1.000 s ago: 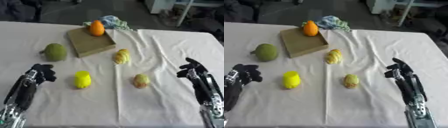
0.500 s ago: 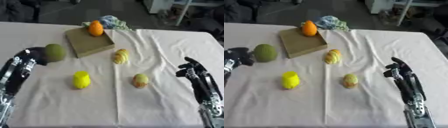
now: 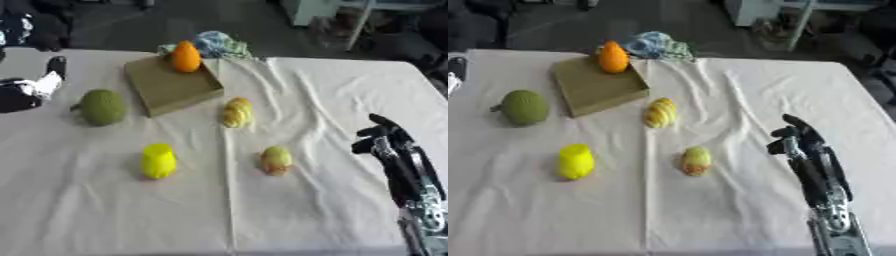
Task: Pick up objects on the table and place them in the box.
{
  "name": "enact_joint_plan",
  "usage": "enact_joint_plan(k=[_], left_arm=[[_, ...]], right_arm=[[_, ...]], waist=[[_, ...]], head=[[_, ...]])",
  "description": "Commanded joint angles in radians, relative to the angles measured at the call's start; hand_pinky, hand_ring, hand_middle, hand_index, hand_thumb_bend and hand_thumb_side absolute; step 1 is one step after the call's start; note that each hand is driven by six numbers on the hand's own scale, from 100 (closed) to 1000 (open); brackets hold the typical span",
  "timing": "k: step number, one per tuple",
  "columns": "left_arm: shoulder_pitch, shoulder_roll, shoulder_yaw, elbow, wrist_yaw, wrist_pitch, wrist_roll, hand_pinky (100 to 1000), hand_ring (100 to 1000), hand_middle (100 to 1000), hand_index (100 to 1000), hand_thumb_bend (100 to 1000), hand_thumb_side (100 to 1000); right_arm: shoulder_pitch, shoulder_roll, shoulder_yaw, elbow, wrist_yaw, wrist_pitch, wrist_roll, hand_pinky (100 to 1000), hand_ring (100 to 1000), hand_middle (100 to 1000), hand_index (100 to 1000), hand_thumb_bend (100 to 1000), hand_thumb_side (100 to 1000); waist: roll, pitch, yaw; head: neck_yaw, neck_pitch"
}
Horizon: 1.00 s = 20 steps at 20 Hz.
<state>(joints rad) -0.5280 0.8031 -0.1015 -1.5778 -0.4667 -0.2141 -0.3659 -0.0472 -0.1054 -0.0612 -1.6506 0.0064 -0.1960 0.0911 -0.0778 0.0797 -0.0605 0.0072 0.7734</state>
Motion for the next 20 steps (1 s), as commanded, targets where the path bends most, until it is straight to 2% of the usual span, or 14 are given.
enact_joint_plan(k=[1,4,7,9,12,15,16,17,18,20], left_arm=[[-0.093,0.039,-0.069,0.159,-0.162,-0.075,-0.086,765,732,792,892,215,274],[-0.179,-0.013,-0.113,0.303,-0.306,-0.151,-0.128,768,739,798,895,284,322],[-0.240,-0.085,-0.130,0.430,-0.415,-0.206,-0.131,767,740,797,893,307,375],[-0.268,-0.129,-0.131,0.505,-0.472,-0.232,-0.128,764,737,793,892,291,416],[-0.296,-0.189,-0.119,0.609,-0.539,-0.247,-0.123,762,736,794,891,289,427],[-0.309,-0.231,-0.099,0.676,-0.608,-0.238,-0.098,756,730,792,889,266,397],[-0.312,-0.241,-0.091,0.688,-0.627,-0.232,-0.079,750,722,784,882,262,347],[-0.313,-0.249,-0.085,0.697,-0.644,-0.225,-0.048,749,721,782,880,261,336],[-0.313,-0.255,-0.079,0.701,-0.658,-0.215,-0.010,741,710,769,871,255,267],[-0.310,-0.264,-0.076,0.711,-0.687,-0.198,0.067,731,695,756,860,264,229]], right_arm=[[-0.003,-0.029,0.002,-0.016,0.001,-0.001,0.005,576,557,595,857,100,587],[0.001,-0.031,0.005,-0.012,-0.002,-0.001,0.008,576,556,595,858,100,588],[0.004,-0.031,0.008,-0.010,-0.003,-0.002,0.011,576,556,595,857,100,588],[0.006,-0.030,0.009,-0.009,-0.004,-0.002,0.012,576,556,595,857,100,588],[0.007,-0.028,0.011,-0.007,-0.006,-0.002,0.013,576,556,595,857,100,589],[0.007,-0.025,0.013,-0.007,-0.009,-0.002,0.015,575,556,595,857,100,591],[0.008,-0.024,0.013,-0.006,-0.009,-0.002,0.015,575,556,595,857,100,591],[0.008,-0.023,0.013,-0.006,-0.010,-0.002,0.015,575,555,595,857,100,591],[0.007,-0.022,0.013,-0.006,-0.011,-0.002,0.015,575,555,595,857,100,592],[0.006,-0.020,0.013,-0.006,-0.012,-0.002,0.015,575,555,595,857,100,593]], waist=[[0.022,-0.013,-0.002],[0.022,-0.015,-0.004],[0.018,-0.017,-0.006],[0.015,-0.018,-0.007],[0.011,-0.018,-0.009],[0.006,-0.017,-0.012],[0.005,-0.016,-0.013],[0.004,-0.015,-0.014],[0.003,-0.013,-0.015],[0.001,-0.011,-0.017]], head=[[0.005,-0.003],[0.002,-0.003],[-0.001,-0.003],[-0.001,-0.003],[0.002,-0.003],[0.002,-0.003],[0.003,-0.003],[0.004,-0.003],[0.005,-0.003],[0.004,-0.003]])
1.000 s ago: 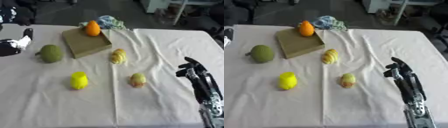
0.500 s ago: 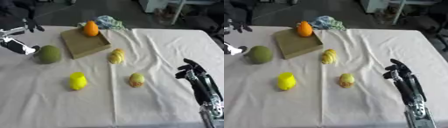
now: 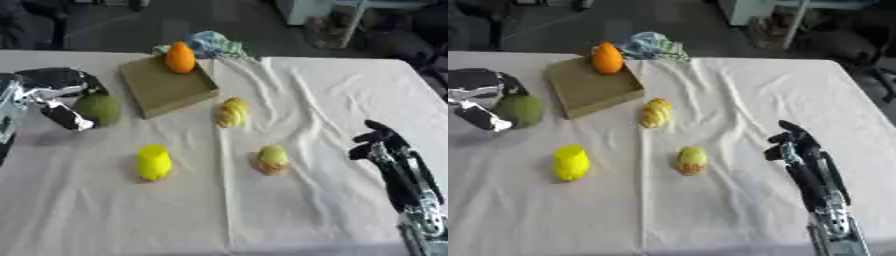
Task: Pick up objects on the table and place them in the box.
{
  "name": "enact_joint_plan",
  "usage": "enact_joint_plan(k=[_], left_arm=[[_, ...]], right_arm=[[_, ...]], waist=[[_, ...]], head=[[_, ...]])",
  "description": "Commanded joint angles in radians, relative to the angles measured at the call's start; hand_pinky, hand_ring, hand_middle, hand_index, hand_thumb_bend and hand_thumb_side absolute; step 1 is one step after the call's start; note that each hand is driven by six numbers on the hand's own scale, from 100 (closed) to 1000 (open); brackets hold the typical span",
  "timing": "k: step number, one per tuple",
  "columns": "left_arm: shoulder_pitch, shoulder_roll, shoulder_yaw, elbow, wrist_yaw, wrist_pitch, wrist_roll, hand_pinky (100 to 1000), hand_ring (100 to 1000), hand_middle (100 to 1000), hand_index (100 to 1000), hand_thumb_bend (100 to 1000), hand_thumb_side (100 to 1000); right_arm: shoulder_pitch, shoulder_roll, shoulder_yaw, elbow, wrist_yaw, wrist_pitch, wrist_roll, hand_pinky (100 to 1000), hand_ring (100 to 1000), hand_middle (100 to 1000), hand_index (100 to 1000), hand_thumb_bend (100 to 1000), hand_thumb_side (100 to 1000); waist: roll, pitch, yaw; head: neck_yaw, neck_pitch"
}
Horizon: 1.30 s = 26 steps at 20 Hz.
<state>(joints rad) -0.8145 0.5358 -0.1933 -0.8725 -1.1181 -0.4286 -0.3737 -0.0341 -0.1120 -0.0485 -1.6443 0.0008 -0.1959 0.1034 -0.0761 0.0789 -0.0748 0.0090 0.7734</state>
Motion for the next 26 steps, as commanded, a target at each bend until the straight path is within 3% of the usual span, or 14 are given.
enact_joint_plan(k=[1,3,5,6,7,8,10,13,19,26], left_arm=[[-0.021,0.000,0.015,0.010,-0.051,0.023,0.112,727,690,751,856,262,228],[-0.017,-0.005,0.014,0.019,-0.081,0.034,0.182,681,617,670,803,238,212],[-0.013,-0.008,0.014,0.025,-0.108,0.040,0.256,605,512,534,717,189,181],[-0.012,-0.009,0.014,0.027,-0.121,0.042,0.294,523,417,419,620,156,154],[-0.011,-0.008,0.015,0.027,-0.132,0.045,0.336,512,404,404,606,149,152],[-0.010,-0.008,0.017,0.026,-0.140,0.047,0.376,442,326,305,510,100,140],[-0.010,-0.006,0.024,0.021,-0.142,0.052,0.446,396,270,225,437,100,132],[-0.018,0.004,0.032,-0.009,-0.125,0.059,0.507,393,269,207,421,100,125],[-0.066,-0.002,0.063,-0.044,-0.046,0.114,0.527,415,297,235,440,100,128],[-0.093,0.016,0.107,0.003,-0.062,0.180,0.560,435,316,268,470,100,159]], right_arm=[[-0.007,-0.013,0.000,-0.013,-0.006,-0.002,0.003,574,555,595,857,100,593],[-0.008,-0.012,0.000,-0.013,-0.007,-0.002,0.002,574,555,595,857,100,594],[-0.008,-0.011,0.000,-0.013,-0.007,-0.002,0.002,574,555,595,857,100,594],[-0.008,-0.010,0.000,-0.013,-0.007,-0.002,0.002,574,555,595,857,100,595],[-0.008,-0.010,0.000,-0.013,-0.007,-0.001,0.002,574,555,595,857,100,595],[-0.008,-0.010,-0.001,-0.013,-0.007,-0.001,0.001,574,555,595,857,100,594],[-0.008,-0.010,-0.002,-0.013,-0.007,-0.001,0.000,574,555,595,857,100,594],[-0.008,-0.011,-0.002,-0.012,-0.006,-0.001,-0.001,574,555,595,857,100,593],[-0.011,-0.010,0.006,-0.011,-0.007,0.000,0.005,573,555,595,857,100,595],[-0.051,0.013,0.039,-0.003,-0.025,-0.004,0.034,572,554,595,857,100,590]], waist=[[-0.001,-0.009,-0.004],[-0.002,-0.007,-0.005],[-0.002,-0.005,-0.006],[-0.002,-0.005,-0.006],[-0.002,-0.004,-0.007],[-0.002,-0.004,-0.007],[-0.002,-0.004,-0.006],[-0.002,-0.004,-0.006],[-0.005,-0.002,-0.018],[-0.052,0.046,-0.099]], head=[[0.002,-0.003],[0.001,-0.003],[0.000,-0.003],[0.000,-0.003],[0.000,-0.003],[0.000,-0.003],[0.000,-0.003],[0.001,-0.003],[0.015,-0.003],[0.090,-0.003]])
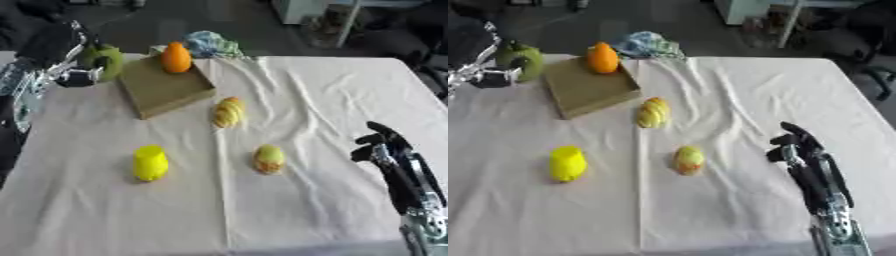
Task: Pick up objects on the table and place them in the box.
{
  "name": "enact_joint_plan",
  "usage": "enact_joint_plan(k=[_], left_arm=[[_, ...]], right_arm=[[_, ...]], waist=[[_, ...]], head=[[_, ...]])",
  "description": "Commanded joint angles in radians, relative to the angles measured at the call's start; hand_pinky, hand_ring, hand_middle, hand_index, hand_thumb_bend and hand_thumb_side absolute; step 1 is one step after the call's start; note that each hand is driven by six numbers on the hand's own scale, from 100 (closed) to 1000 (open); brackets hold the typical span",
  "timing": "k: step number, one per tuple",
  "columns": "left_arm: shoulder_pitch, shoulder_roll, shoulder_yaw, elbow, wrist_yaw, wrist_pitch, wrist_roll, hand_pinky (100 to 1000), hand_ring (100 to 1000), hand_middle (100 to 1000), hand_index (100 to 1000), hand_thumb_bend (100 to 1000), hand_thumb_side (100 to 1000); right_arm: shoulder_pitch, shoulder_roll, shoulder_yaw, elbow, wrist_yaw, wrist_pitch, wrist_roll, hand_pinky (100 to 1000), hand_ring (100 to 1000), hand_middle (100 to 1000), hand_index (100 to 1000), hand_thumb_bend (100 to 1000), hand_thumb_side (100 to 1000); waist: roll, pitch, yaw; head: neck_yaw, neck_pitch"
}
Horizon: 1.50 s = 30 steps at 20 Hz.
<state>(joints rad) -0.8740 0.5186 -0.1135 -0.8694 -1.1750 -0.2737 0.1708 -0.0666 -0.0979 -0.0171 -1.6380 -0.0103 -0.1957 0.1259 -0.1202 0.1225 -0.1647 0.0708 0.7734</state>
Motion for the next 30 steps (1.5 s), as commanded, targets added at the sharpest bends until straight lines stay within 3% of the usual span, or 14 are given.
enact_joint_plan(k=[1,6,12,13,14,15,16,19,20,22,25,30], left_arm=[[-0.036,0.037,0.039,0.009,-0.002,0.037,0.022,445,321,276,480,100,168],[-0.043,0.056,0.082,0.042,-0.002,0.105,0.067,471,349,308,513,100,203],[-0.052,0.061,0.086,0.069,-0.040,0.145,0.077,579,475,476,688,100,176],[-0.052,0.063,0.088,0.074,-0.048,0.154,0.075,629,536,564,768,100,170],[-0.053,0.065,0.090,0.078,-0.055,0.162,0.072,635,544,575,778,100,170],[-0.054,0.067,0.093,0.082,-0.060,0.172,0.067,703,638,711,858,100,160],[-0.055,0.069,0.096,0.085,-0.064,0.182,0.061,736,686,769,881,100,161],[-0.062,0.076,0.106,0.076,-0.055,0.208,0.057,801,764,869,940,206,622],[-0.063,0.080,0.109,0.066,-0.038,0.210,0.061,805,768,875,939,196,658],[-0.063,0.093,0.111,0.030,0.026,0.201,0.069,801,761,868,922,168,677],[-0.043,0.144,0.092,-0.072,0.189,0.157,0.062,761,697,774,868,100,636],[0.077,0.287,0.065,-0.370,0.613,0.109,0.021,721,613,673,773,100,577]], right_arm=[[-0.025,0.002,0.012,-0.009,-0.017,-0.005,0.016,572,554,595,857,100,589],[-0.051,0.015,0.020,-0.007,-0.031,-0.008,0.023,571,554,594,857,100,591],[-0.060,0.020,0.019,-0.011,-0.033,-0.009,0.023,571,554,595,856,100,595],[-0.061,0.020,0.018,-0.012,-0.033,-0.009,0.022,571,554,595,856,100,595],[-0.061,0.021,0.017,-0.013,-0.032,-0.008,0.022,571,554,595,856,100,595],[-0.062,0.020,0.016,-0.014,-0.032,-0.008,0.021,571,554,595,856,100,595],[-0.063,0.020,0.015,-0.015,-0.031,-0.008,0.020,571,554,595,856,100,595],[-0.064,0.019,0.012,-0.017,-0.028,-0.007,0.017,571,554,595,856,100,596],[-0.064,0.019,0.011,-0.018,-0.027,-0.007,0.017,571,554,596,856,100,595],[-0.064,0.014,0.005,-0.021,-0.023,-0.007,0.012,571,554,596,856,100,593],[-0.061,-0.001,-0.008,-0.024,-0.015,-0.007,0.001,571,554,596,856,100,589],[-0.067,-0.033,-0.025,-0.031,0.009,-0.007,-0.015,571,555,597,856,100,572]], waist=[[-0.015,0.013,-0.028],[-0.035,0.063,-0.103],[-0.027,0.082,-0.126],[-0.025,0.083,-0.127],[-0.023,0.084,-0.127],[-0.021,0.085,-0.127],[-0.019,0.085,-0.126],[-0.013,0.086,-0.122],[-0.010,0.085,-0.120],[-0.003,0.082,-0.109],[0.016,0.072,-0.084],[0.057,0.053,-0.023]], head=[[0.045,-0.003],[0.116,-0.003],[0.140,-0.003],[0.140,-0.003],[0.140,-0.003],[0.140,-0.003],[0.140,-0.003],[0.138,-0.003],[0.137,-0.003],[0.130,-0.003],[0.111,-0.003],[0.068,-0.003]])
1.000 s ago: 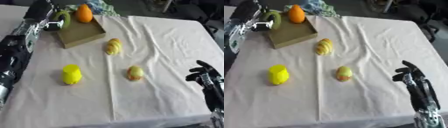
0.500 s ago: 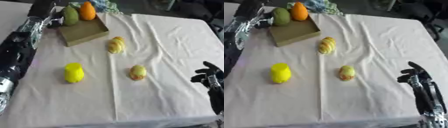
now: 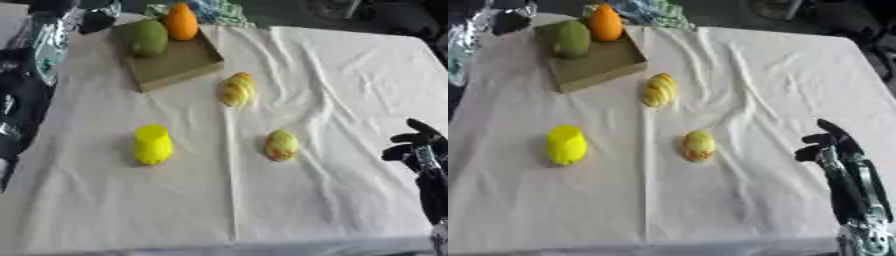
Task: Pick up objects on the table and place them in the box.
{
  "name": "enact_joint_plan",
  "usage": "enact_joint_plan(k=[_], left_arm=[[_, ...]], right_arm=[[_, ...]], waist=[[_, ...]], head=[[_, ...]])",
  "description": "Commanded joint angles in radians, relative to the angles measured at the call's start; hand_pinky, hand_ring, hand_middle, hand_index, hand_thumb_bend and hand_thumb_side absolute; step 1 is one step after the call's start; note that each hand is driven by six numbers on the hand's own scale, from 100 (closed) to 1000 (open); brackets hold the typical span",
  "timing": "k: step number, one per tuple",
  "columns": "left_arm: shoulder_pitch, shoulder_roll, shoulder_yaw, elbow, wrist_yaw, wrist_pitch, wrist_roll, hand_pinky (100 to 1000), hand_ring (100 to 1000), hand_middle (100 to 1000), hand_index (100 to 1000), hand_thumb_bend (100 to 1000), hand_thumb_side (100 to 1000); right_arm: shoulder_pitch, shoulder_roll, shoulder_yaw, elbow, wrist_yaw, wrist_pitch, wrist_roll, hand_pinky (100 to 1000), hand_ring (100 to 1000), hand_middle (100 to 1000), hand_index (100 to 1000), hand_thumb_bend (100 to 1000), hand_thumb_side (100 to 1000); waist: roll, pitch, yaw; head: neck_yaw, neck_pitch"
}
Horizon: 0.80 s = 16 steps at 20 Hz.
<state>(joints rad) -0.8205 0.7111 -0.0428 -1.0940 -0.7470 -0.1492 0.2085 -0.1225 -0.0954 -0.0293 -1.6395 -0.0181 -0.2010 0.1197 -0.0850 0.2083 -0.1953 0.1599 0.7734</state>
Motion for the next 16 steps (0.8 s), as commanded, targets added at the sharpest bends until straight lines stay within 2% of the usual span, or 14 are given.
enact_joint_plan(k=[1,4,7,11,16], left_arm=[[0.064,0.122,-0.005,-0.214,0.279,-0.012,-0.028,716,603,663,764,100,590],[0.199,0.178,0.009,-0.409,0.500,0.008,-0.054,705,587,645,755,100,603],[0.334,0.178,0.032,-0.578,0.637,0.027,-0.081,700,578,634,745,100,632],[0.496,0.094,0.054,-0.734,0.756,0.049,-0.136,686,561,615,728,100,716],[0.669,-0.053,0.063,-0.829,0.815,0.075,-0.210,669,547,601,716,100,809]], right_arm=[[-0.017,-0.044,-0.015,-0.030,0.023,-0.001,-0.010,571,555,597,857,100,563],[-0.046,-0.075,-0.014,-0.027,0.044,-0.003,-0.009,572,555,597,858,100,534],[-0.100,-0.118,0.001,-0.014,0.069,-0.010,0.005,575,555,598,862,100,479],[-0.201,-0.190,0.042,0.029,0.116,-0.037,0.053,585,560,606,874,100,387],[-0.370,-0.263,0.131,0.132,0.205,-0.099,0.154,614,583,634,901,100,247]], waist=[[0.030,-0.037,0.022],[0.049,-0.049,0.063],[0.058,-0.056,0.095],[0.062,-0.064,0.127],[0.062,-0.072,0.164]], head=[[-0.033,-0.003],[-0.069,-0.003],[-0.095,-0.003],[-0.125,-0.003],[-0.165,-0.003]])
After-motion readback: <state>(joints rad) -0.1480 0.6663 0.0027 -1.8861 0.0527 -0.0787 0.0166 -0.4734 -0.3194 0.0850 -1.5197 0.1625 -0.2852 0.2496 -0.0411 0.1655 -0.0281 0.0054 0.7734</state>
